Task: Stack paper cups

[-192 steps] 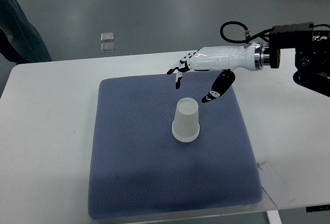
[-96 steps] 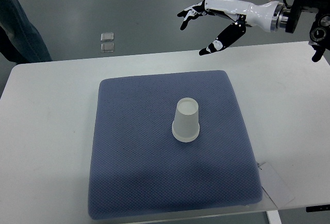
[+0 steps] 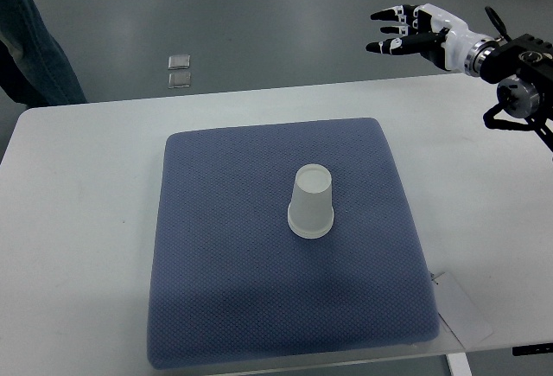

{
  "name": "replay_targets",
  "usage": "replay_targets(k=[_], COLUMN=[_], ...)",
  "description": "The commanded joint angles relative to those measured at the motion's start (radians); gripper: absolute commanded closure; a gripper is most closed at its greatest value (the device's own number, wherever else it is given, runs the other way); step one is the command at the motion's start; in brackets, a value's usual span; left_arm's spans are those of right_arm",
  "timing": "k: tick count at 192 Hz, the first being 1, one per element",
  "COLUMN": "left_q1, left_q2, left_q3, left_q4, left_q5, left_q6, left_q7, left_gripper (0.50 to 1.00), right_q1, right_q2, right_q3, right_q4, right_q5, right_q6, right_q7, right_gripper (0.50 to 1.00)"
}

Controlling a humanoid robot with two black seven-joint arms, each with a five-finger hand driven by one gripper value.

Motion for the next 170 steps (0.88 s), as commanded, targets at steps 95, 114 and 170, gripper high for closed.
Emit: replay_targets(k=[95, 114, 170], left_q1=[0.0, 0.0, 0.0], left_q2=[0.0, 0.0, 0.0], left_q3=[0.0, 0.0, 0.0], left_q4=[0.0, 0.0, 0.0], left_q5=[0.0, 0.0, 0.0], left_q6=[0.0, 0.0, 0.0], left_q7=[-0.001, 0.001, 0.001], left_gripper=[0.5, 0.5, 0.5], right_q1=[-0.142, -0.165, -0.196], right_q2=[0.168, 0.192, 0.234], right_q3=[0.264, 0.294, 0.301], right_q4=[-0.092, -0.091, -0.075], right_q5=[0.002, -0.004, -0.003], right_q6=[-0.113, -0.152, -0.161], right_q7=[0.07, 0.128, 0.154], right_gripper=[0.597, 0.597, 0.597])
